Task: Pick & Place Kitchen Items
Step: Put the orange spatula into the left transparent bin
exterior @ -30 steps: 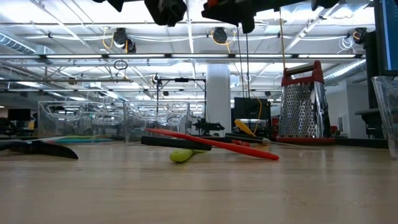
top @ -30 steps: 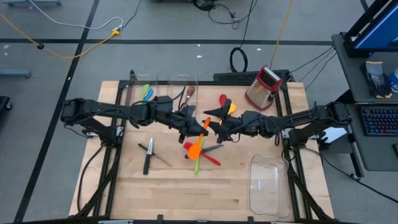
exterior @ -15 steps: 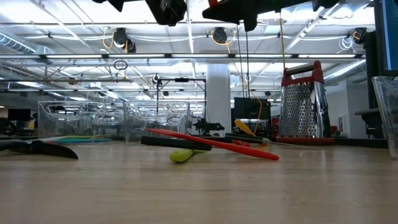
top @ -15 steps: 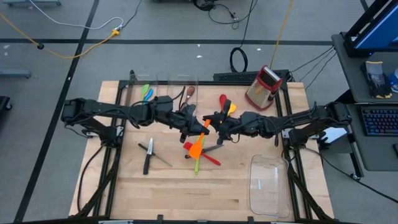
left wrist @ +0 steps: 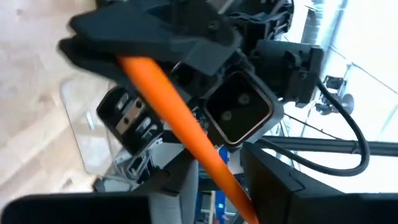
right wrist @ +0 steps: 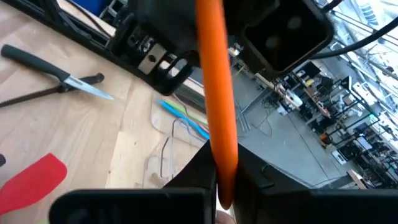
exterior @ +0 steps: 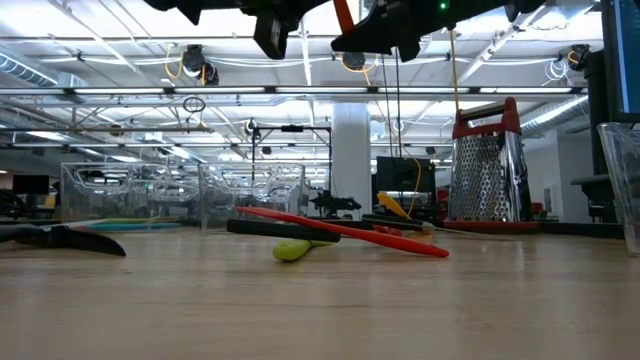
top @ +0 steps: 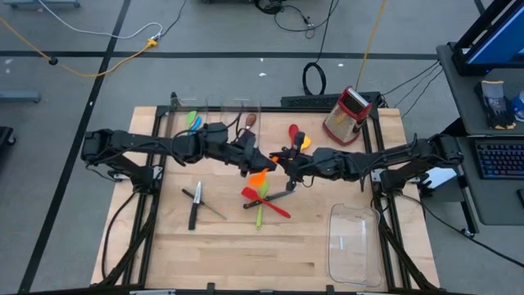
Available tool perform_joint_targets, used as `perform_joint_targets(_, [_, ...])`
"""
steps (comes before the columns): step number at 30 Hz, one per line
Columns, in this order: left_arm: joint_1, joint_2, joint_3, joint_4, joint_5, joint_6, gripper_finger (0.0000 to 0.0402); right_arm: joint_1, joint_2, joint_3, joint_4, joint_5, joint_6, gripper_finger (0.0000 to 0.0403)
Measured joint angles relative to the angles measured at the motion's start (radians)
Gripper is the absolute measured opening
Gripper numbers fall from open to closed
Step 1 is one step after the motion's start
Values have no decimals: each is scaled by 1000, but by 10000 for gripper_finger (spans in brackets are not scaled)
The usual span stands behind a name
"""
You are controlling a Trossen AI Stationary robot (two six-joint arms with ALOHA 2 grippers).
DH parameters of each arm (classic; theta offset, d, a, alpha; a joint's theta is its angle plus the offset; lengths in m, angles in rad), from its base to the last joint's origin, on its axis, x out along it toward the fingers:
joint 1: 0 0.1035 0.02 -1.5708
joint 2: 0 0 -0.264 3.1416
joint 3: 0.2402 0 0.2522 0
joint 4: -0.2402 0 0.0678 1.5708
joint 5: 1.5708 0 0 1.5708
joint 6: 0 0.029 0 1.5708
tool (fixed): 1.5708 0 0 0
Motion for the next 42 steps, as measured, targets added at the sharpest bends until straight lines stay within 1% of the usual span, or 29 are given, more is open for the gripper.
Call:
perform_joint_targets(5, [34, -9, -1, 31, 9, 92, 165, -1, -2, 2, -12, 14, 6, 11])
perform_joint_targets(11, [57, -22, -2, 7, 48, 256, 199, -3, -2, 2, -20, -2, 133, 11])
perform_joint_targets(15, [57, -24, -2, -43, 64, 346, 211, -5, 1, -1, -36, -57, 241, 11])
perform_joint_targets(17, [57, -24, -2, -43, 90, 366, 213, -5, -1, -1, -32, -83, 283, 11])
perform_joint_targets(20, [62, -24, -2, -58, 130, 371, 214, -4, 0, -1, -35, -92, 302, 11])
perform_joint_targets(23, [80, -24, -1, -65, 177, 334, 214, -3, 2, -1, -34, -92, 300, 11])
perform_joint_targets(27, [105, -24, 0, -48, 226, 206, 214, -1, 2, -1, -32, -85, 279, 11])
perform_joint_targets(35, [158, -24, 2, -35, 352, -53, 214, 4, -1, -2, -17, 4, 181, 11])
perform_joint_targets(38, [187, -24, 2, -37, 390, -98, 214, 3, -2, -2, 6, 14, 164, 11])
perform_joint_targets(42, [228, -24, 2, -41, 416, -94, 214, 3, -3, -2, 19, 17, 164, 11])
